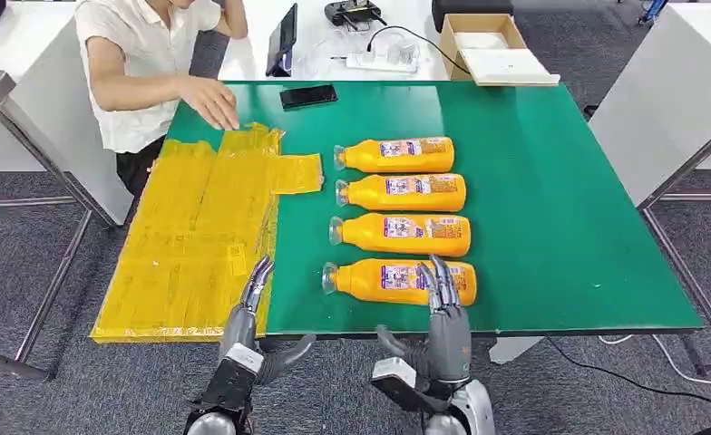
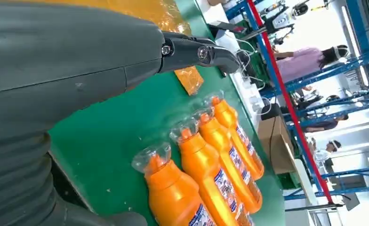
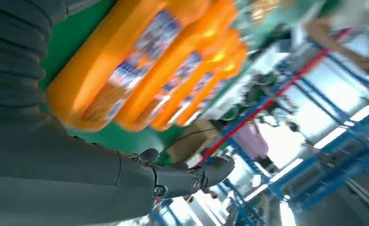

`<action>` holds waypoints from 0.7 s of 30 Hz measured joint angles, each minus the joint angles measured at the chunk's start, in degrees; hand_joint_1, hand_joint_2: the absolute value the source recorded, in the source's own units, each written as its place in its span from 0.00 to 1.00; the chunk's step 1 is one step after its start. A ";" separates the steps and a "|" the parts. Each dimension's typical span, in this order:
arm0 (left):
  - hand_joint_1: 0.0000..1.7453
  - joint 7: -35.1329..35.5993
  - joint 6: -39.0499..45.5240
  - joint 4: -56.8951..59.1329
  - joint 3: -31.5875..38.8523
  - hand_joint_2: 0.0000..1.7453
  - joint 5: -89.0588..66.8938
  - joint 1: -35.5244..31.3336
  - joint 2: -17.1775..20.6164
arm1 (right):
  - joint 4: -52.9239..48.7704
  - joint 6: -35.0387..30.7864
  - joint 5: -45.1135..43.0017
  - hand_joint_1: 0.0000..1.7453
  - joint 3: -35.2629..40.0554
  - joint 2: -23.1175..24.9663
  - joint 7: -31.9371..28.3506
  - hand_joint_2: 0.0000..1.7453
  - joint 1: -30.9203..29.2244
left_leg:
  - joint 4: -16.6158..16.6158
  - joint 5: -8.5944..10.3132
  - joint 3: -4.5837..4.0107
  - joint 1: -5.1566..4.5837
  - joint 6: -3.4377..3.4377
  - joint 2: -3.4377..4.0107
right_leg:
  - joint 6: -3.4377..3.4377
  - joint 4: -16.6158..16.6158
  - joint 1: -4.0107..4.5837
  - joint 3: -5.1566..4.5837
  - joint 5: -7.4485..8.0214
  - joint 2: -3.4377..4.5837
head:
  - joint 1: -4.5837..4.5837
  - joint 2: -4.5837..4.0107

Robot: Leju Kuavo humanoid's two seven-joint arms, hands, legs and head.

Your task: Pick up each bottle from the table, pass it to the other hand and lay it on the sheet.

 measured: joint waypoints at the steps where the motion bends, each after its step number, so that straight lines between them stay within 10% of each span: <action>1: 0.00 0.00 0.00 0.02 0.02 1.00 0.09 0.01 0.00 | 0.11 0.48 1.20 0.00 -0.09 -0.79 1.79 1.00 -0.28 | 0.00 0.00 -0.01 0.00 0.00 0.00 | 0.00 0.00 0.00 0.00 0.00 0.00 | 0.00 0.00; 21: 0.00 0.44 -1.36 0.79 0.39 1.00 -0.20 0.02 -0.72 | 4.85 6.38 12.44 0.00 -0.17 -7.23 15.51 1.00 -3.31 | 0.00 0.00 -0.01 -0.05 0.01 0.00 | 0.01 0.00 -0.05 -0.01 0.00 0.00 | -0.02 0.00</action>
